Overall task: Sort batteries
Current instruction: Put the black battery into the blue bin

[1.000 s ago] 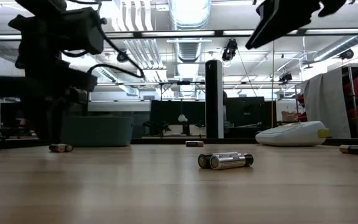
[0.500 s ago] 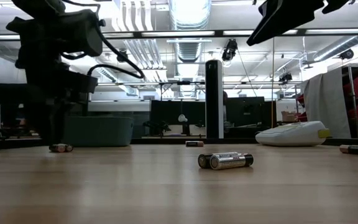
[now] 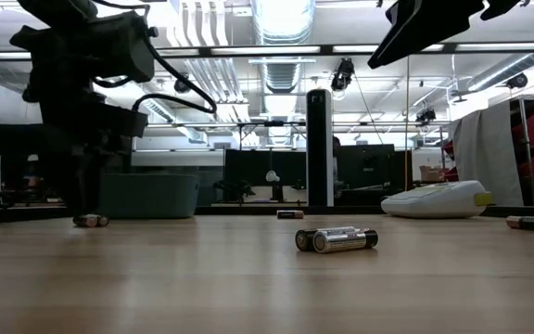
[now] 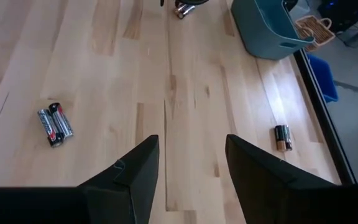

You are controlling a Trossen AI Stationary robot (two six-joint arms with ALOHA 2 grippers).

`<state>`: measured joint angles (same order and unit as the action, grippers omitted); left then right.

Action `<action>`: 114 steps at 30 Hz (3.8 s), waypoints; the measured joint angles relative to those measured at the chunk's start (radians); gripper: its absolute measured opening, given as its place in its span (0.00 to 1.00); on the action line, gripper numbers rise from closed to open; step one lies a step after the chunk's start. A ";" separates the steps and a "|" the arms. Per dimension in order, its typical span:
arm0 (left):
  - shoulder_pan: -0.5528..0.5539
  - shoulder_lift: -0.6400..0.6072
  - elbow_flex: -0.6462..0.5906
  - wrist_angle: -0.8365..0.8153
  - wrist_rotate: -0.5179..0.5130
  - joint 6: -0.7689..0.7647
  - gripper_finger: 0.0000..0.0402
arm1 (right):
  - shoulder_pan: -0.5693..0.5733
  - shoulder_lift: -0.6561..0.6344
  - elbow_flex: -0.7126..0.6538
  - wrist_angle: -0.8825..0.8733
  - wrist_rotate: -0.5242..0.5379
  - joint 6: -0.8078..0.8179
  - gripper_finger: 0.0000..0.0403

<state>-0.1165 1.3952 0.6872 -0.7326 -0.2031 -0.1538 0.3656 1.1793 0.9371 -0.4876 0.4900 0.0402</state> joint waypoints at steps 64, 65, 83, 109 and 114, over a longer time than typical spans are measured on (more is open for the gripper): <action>-0.006 0.001 0.106 -0.149 0.215 -0.272 0.27 | 0.000 0.001 -0.002 -0.001 0.001 0.002 0.45; -0.019 0.001 0.123 -0.181 0.253 -0.298 0.27 | 0.000 0.001 -0.002 -0.001 0.000 0.004 0.45; -0.844 0.176 0.310 -0.114 0.129 -1.161 0.27 | 0.000 0.001 -0.014 0.029 0.000 -0.011 0.45; -0.851 0.333 0.426 -0.140 0.116 -1.035 0.27 | 0.000 0.001 -0.014 0.079 0.000 -0.056 0.42; -0.851 0.343 0.531 -0.133 0.091 -1.038 0.27 | 0.000 0.001 -0.014 0.079 0.000 -0.050 0.44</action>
<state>-0.9679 1.7385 1.2179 -0.8652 -0.1120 -1.1919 0.3660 1.1801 0.9230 -0.4084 0.4901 -0.0098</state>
